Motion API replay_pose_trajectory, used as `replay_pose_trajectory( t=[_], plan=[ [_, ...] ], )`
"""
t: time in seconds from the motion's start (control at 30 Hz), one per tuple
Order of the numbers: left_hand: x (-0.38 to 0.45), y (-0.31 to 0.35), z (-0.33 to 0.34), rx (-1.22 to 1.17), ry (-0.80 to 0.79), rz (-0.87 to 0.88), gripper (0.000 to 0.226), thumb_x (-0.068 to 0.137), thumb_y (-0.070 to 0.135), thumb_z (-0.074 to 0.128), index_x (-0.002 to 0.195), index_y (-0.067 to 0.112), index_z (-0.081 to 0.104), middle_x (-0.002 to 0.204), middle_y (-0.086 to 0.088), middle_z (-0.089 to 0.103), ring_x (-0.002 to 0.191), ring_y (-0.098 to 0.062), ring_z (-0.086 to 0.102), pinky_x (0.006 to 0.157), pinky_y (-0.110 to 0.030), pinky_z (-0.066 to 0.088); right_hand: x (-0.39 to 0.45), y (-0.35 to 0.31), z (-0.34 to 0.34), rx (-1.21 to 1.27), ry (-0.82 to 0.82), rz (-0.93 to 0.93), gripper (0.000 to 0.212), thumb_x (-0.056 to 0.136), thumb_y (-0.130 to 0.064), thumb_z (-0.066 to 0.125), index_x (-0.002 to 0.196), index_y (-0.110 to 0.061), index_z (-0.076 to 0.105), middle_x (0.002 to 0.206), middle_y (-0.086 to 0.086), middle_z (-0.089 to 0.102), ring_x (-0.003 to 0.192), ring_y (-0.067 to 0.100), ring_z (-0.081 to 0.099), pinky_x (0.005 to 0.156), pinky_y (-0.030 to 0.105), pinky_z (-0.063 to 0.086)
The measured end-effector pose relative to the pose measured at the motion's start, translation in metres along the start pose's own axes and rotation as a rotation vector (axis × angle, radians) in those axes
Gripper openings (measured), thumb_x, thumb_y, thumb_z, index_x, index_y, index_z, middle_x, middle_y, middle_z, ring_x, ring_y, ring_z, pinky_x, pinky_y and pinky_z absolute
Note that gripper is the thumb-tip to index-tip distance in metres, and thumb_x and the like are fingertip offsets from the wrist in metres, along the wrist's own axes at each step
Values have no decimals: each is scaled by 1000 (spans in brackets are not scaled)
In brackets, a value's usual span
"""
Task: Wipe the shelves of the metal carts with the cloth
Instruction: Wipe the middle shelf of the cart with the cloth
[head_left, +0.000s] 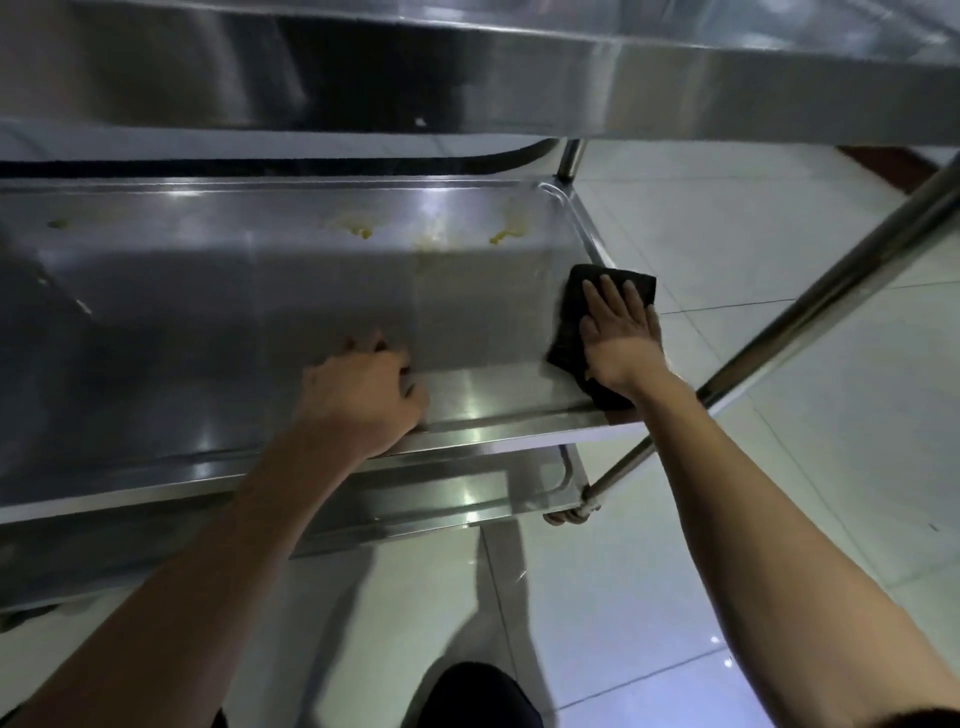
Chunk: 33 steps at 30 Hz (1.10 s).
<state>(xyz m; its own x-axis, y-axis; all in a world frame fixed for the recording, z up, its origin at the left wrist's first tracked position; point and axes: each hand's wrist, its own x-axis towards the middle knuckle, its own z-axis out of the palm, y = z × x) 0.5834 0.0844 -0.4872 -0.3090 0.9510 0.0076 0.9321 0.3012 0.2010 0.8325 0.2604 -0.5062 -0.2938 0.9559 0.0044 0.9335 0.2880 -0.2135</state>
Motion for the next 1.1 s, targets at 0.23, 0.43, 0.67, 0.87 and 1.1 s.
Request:
replay_pose_trajectory(
  t=[0.23, 0.43, 0.67, 0.87, 1.1],
  plan=[
    [-4, -17, -5, -72, 12, 78, 42, 90, 53, 53, 128, 37, 62, 136, 13, 55, 122, -23, 55, 98, -41, 45, 7, 7, 11, -29, 14, -8, 69, 91, -51, 10, 158, -35, 10, 167, -8, 1, 154, 18, -6, 122, 46, -1],
    [-12, -73, -13, -26, 72, -35, 35, 90, 57, 51, 113, 34, 65, 119, 3, 62, 103, -28, 61, 87, -40, 47, 21, -39, 25, -97, -19, -124, 72, 92, -50, 7, 159, -28, 11, 168, -5, 1, 154, 21, -4, 124, 49, 2],
    [-32, -109, -14, 8, 221, -39, 34, 86, 53, 54, 94, 25, 73, 95, -2, 69, 91, -30, 63, 80, -40, 53, 30, -166, 50, -23, -14, -320, 58, 103, -42, 24, 158, -30, 14, 168, -6, 5, 154, 23, 0, 121, 49, 5],
    [-46, -135, -8, -42, 257, -81, 29, 91, 49, 61, 110, 31, 74, 108, 1, 68, 100, -24, 61, 83, -36, 49, 19, -287, 78, 28, -93, -570, 56, 105, -39, 22, 159, -28, 12, 168, -6, 2, 154, 23, -4, 122, 48, -1],
    [-51, -137, -9, -57, 272, -113, 23, 89, 47, 61, 103, 33, 74, 111, 6, 63, 99, -22, 63, 77, -34, 47, 10, -339, 88, 73, -134, -708, 54, 107, -38, 22, 159, -27, 13, 168, -6, 3, 154, 20, -4, 122, 44, -1]
  ],
)
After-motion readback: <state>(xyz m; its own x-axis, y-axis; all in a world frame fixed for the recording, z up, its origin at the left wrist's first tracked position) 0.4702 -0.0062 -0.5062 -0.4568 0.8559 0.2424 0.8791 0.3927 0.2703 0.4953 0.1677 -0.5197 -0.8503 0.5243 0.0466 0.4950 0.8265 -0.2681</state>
